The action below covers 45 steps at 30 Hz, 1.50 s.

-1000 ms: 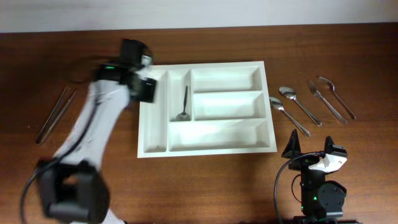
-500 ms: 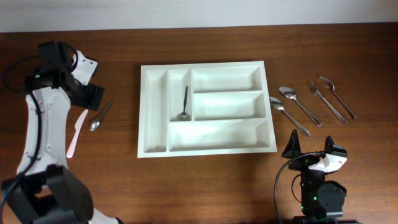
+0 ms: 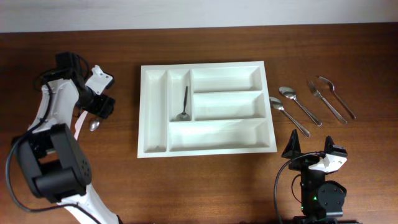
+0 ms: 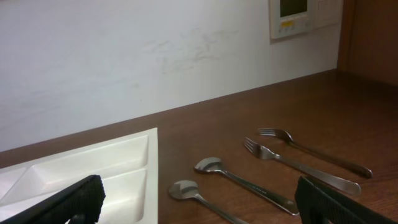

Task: Pack container
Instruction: 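Return the left gripper and grasp the second small spoon, then place the second spoon into the narrow left slot and withdraw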

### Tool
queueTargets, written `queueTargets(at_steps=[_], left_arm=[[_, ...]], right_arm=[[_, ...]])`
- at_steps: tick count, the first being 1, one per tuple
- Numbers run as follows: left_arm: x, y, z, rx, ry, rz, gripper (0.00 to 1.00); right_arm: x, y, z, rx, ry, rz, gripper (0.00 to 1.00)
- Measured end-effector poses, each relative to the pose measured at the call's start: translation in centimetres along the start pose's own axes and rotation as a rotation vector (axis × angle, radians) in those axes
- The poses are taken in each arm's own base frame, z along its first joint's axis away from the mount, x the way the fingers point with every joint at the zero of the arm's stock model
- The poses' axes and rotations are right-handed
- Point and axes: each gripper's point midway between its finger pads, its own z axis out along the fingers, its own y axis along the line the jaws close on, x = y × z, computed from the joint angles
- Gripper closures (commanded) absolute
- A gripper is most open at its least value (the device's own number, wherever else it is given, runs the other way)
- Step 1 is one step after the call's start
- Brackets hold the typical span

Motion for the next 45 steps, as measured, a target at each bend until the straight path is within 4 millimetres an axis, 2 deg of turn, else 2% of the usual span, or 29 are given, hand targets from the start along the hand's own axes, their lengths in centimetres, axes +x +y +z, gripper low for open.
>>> queueTargets(at_steps=[7,10,17,24,36,40,42,45], left_arm=[[1.1,-0.6,3.4,0.051,0.061,-0.005,0.16],[1.6,-0.9,4.5,0.069,0.083,-0.007,0.21],[1.5,-0.8,4.6,0.067,0.079,0.006,0.69],[1.5,-0.8,4.6,0.066,0.078,0.009,0.98],[1.2,-0.5,4.4,0.055,0.074,-0.028,0.98],[-1.0,1.2,2.2,0.000,0.041,-0.101,0.98],[-3.0,1.8,0.3,-0.028,0.007,-0.126,0.98],[-5.7,1.1,-2.4,-0.042,-0.026,-0.169,0.98]], right_arm=[[0.0,0.0,0.0,0.000,0.000,0.000,0.01],[0.0,0.0,0.0,0.000,0.000,0.000,0.01],[0.0,0.0,0.0,0.000,0.000,0.000,0.01],[0.0,0.0,0.0,0.000,0.000,0.000,0.01],[0.0,0.0,0.0,0.000,0.000,0.000,0.01],[0.0,0.0,0.0,0.000,0.000,0.000,0.01],[0.0,0.0,0.0,0.000,0.000,0.000,0.01],[0.0,0.0,0.0,0.000,0.000,0.000,0.02]])
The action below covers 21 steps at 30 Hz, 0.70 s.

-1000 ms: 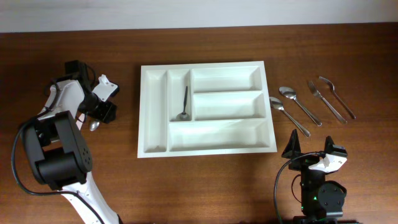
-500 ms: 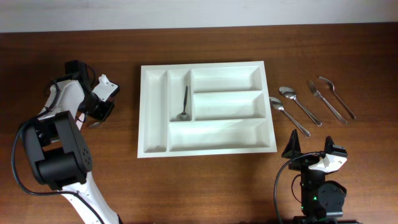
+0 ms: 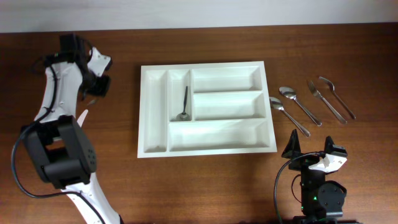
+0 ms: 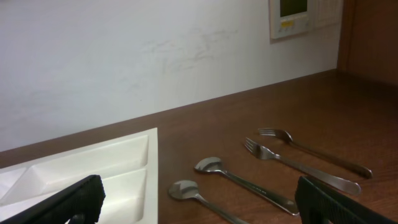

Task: Pack container
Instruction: 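Place the second spoon into the narrow left slot and withdraw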

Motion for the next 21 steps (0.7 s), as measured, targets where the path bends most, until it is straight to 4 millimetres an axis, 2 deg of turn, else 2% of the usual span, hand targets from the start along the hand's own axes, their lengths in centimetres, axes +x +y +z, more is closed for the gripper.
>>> queueTargets(at_steps=[2,4,7,9,13,16,18,21], left_arm=[[-1.6,-1.4,-1.5,-0.003,-0.026,-0.045,0.98],[-3.5,-3.8,-3.2,0.005,-0.058,-0.086,0.98],[-5.2,-7.8,-4.9,0.035,-0.090,-0.163,0.98],[-6.0,-11.3,-5.4,0.081,-0.094,-0.201,0.98],[-6.5,-17.6,-5.7,0.143,-0.076,-0.234,0.98],[-6.5,-21.0,-6.0,0.160,-0.061,-0.278,0.98],[-6.5,-22.6,-6.1,0.163,-0.056,-0.308,0.98],[-6.0,-24.0,-5.8,0.159,-0.040,-0.347,0.98]], right_arm=[[0.0,0.0,0.0,0.000,0.000,0.000,0.01],[0.0,0.0,0.0,0.000,0.000,0.000,0.01],[0.0,0.0,0.0,0.000,0.000,0.000,0.01],[0.0,0.0,0.0,0.000,0.000,0.000,0.01],[0.0,0.0,0.0,0.000,0.000,0.000,0.01],[0.0,0.0,0.0,0.000,0.000,0.000,0.01],[0.0,0.0,0.0,0.000,0.000,0.000,0.01],[0.0,0.0,0.0,0.000,0.000,0.000,0.01]])
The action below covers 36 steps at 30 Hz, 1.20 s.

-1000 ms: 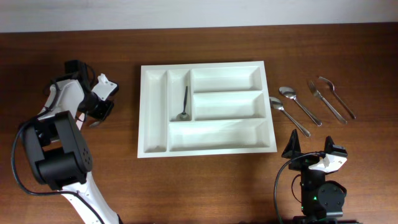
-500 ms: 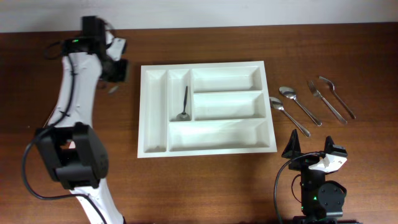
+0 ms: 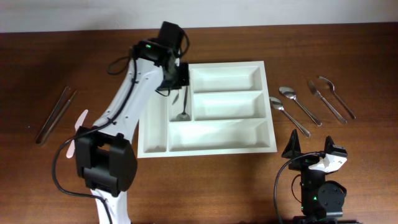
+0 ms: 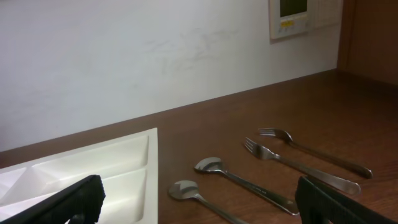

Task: Pack container
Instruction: 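Place the second spoon into the narrow left slot and withdraw, then lower the left gripper onto the white plastic knife and grasp it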

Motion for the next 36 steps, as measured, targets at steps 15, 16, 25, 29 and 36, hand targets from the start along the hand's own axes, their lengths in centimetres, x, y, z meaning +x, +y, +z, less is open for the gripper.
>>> queueTargets(at_steps=[15,16,25,29,36], left_arm=[[1.7,1.1,3.0,-0.058,0.057,-0.078,0.39],[1.6,1.1,3.0,-0.056,0.055,-0.077,0.34],[2.0,2.2,2.5,-0.074,0.094,0.028,0.28],[-0.3,7.4,-1.1,-0.186,0.073,0.136,0.27],[0.0,20.7,-6.1,-0.353,0.133,0.090,0.26]], right_arm=[[0.0,0.0,0.0,0.000,0.000,0.000,0.01],[0.0,0.0,0.0,0.000,0.000,0.000,0.01],[0.0,0.0,0.0,0.000,0.000,0.000,0.01],[0.0,0.0,0.0,0.000,0.000,0.000,0.01],[0.0,0.0,0.0,0.000,0.000,0.000,0.01]])
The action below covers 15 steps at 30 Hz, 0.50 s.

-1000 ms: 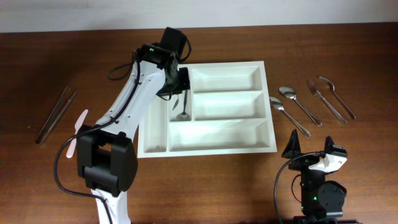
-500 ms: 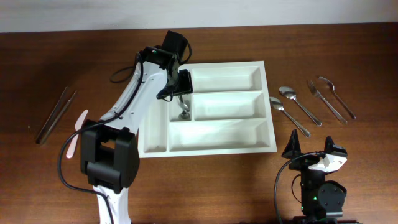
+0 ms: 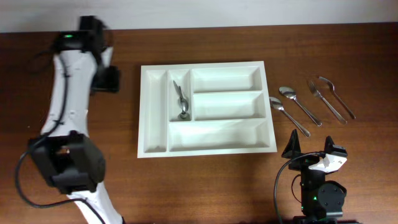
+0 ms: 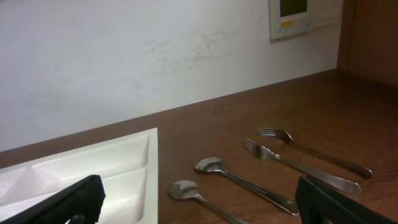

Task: Pack container
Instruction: 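Lower the left gripper onto the white plastic knife and grasp it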

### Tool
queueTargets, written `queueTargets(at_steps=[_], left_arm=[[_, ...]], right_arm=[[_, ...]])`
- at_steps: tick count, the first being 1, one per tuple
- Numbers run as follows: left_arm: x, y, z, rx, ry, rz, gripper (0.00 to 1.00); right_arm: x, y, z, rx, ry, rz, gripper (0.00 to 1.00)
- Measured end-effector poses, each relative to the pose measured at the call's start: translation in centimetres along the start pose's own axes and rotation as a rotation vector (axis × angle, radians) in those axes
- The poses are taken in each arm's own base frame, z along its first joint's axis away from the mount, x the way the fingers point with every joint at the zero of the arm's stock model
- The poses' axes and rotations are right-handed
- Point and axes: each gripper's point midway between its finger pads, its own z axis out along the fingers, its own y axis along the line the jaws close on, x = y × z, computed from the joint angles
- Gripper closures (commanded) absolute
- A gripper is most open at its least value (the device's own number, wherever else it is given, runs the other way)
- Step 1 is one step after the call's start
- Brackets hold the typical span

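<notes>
A white divided tray [image 3: 142, 112] sits mid-table. Its narrow compartment holds two spoons [image 3: 181, 102], crossed over each other. My left gripper [image 3: 110, 79] hangs left of the tray's back corner, a dark block whose fingers I cannot make out. Two spoons [image 3: 290, 117] and two forks [image 3: 326, 102] lie on the wood right of the tray. The right wrist view shows these spoons [image 4: 211, 165], the forks [image 4: 267, 151] and the tray's corner [image 4: 93, 158]. My right gripper [image 4: 202, 205] is parked near the front edge, open wide and holding nothing.
A white wall runs along the table's back edge, with a panel [image 4: 292, 15] mounted on it. My left arm [image 3: 65, 118] stretches down the left side of the table. The right arm's base [image 3: 317, 196] stands at the front right.
My left gripper was over the tray's narrow compartment and is now left of the tray. A second spoon now lies in that compartment, across the first. The right arm has not moved.
My left gripper was at the far left beside a spoon on the table, with one spoon in the tray. Then it was farther back, and that spoon was gone from the table. Then it was over the narrow compartment, which now holds two spoons.
</notes>
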Motion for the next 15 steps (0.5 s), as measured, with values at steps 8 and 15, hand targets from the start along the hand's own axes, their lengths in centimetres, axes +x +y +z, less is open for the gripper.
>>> queueTargets(at_steps=[8,15], left_arm=[[3.1,8.9,1.8,0.118,0.049,-0.131,0.28],[6.5,12.5,1.8,0.334,-0.002,-0.236,0.28]], right_arm=[[0.0,0.0,0.0,0.000,0.000,0.000,0.01],[0.0,0.0,0.0,0.000,0.000,0.000,0.01]])
